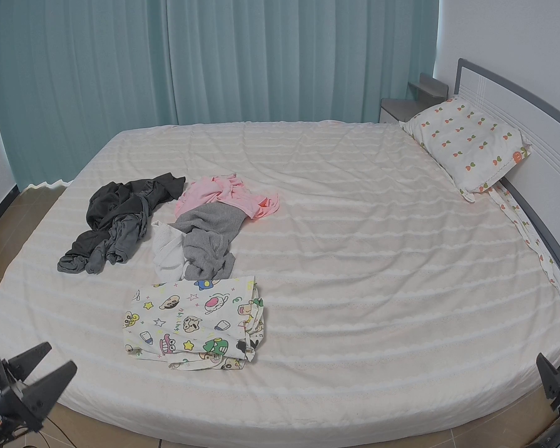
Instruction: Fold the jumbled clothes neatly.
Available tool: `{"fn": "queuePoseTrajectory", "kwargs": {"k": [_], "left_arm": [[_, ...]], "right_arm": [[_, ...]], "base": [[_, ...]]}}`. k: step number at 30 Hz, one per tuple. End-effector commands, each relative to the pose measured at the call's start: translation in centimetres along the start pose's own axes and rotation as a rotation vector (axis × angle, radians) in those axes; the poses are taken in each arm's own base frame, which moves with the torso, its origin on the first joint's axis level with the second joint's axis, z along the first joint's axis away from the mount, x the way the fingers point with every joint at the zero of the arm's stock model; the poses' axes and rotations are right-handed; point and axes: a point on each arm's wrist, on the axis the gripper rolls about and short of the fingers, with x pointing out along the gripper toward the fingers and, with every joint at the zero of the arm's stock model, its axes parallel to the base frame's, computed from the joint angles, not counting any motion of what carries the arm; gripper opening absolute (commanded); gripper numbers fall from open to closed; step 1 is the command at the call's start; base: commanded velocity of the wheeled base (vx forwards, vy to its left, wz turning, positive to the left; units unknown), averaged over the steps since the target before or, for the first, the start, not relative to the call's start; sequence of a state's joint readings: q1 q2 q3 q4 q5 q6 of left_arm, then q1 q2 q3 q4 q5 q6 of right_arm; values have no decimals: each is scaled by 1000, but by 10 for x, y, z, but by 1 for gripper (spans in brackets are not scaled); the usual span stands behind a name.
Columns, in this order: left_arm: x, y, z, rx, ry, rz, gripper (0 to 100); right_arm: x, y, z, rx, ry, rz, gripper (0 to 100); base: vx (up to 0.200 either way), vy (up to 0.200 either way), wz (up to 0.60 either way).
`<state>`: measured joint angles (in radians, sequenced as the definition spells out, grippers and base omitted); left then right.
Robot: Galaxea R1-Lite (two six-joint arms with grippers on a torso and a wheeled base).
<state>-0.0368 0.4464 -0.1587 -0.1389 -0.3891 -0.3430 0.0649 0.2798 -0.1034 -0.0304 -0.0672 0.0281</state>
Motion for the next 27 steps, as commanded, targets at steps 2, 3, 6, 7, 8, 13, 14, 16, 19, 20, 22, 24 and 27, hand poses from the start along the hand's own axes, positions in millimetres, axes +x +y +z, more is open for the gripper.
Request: {"fn": "queuePoseTrajectory", "kwargs": {"k": [2,3,6,7,8,13,14,16,19,20,22,24,27], "left_arm": [[-43,-1,-53,234,-121,47,100],[-43,1,-54,250,-113,101,100],[-41,7,-58,306,-110,260,100],[-40,8,-59,327,-107,276,100],[-40,9,-59,339,-109,287,100],[-39,12,-59,362,-148,395,100],[-39,15,-59,386,-167,489,100],[-38,18,-58,429,-208,596,100],[-35,20,-57,501,-268,673,100],[-36,19,-55,535,-287,679,100],[-35,20,-57,537,-267,668,100],[-35,20,-57,537,-267,668,100],[-33,18,-58,439,-272,497,100]], "right_arm": [[-17,4,-32,-71,-214,122,100],[-17,4,-32,-83,-214,125,100],[-17,4,-33,-95,-211,130,100],[-17,4,-32,-96,-211,130,100],[-17,4,-32,-96,-213,128,100],[-17,3,-33,-84,-209,105,100],[-17,3,-33,-67,-203,86,100],[-17,2,-33,-62,-201,68,100],[-17,2,-32,-65,-205,68,100],[-17,3,-32,-68,-208,71,100],[-17,3,-32,-59,-206,75,100],[-17,3,-32,-59,-206,75,100],[-17,3,-32,-62,-203,75,100]], "base": [[0,0,0],[0,0,0],[0,0,0],[0,0,0],[0,0,0],[0,0,0],[0,0,0],[0,0,0],[0,0,0],[0,0,0],[0,0,0],[0,0,0],[0,0,0]]}}
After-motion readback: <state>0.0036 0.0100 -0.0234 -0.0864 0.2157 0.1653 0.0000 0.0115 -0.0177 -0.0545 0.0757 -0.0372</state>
